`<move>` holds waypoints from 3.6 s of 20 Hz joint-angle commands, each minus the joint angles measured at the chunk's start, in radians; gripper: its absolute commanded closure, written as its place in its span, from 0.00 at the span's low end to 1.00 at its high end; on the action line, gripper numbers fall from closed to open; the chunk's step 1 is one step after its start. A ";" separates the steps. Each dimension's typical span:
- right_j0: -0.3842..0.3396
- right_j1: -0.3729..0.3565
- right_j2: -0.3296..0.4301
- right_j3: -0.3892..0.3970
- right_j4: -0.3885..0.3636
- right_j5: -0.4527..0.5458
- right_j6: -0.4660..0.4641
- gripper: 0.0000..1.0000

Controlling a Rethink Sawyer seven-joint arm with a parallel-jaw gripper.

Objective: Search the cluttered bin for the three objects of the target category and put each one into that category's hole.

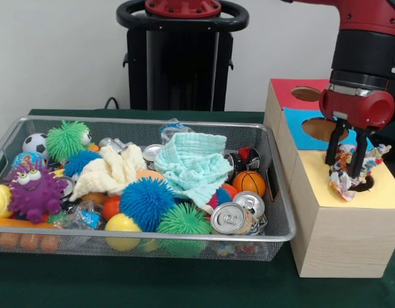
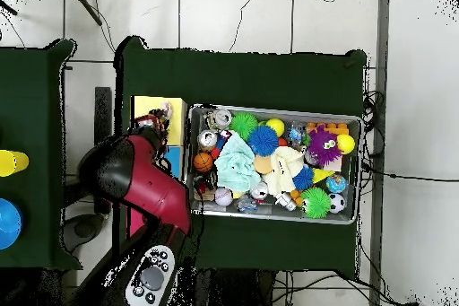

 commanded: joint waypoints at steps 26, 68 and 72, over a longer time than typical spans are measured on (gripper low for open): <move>-0.028 0.095 0.056 0.022 -0.084 -0.114 0.124 1.00; -0.116 -0.023 0.114 -0.028 -0.246 0.261 0.030 1.00; -0.182 -0.075 0.201 0.006 -0.226 0.342 0.002 1.00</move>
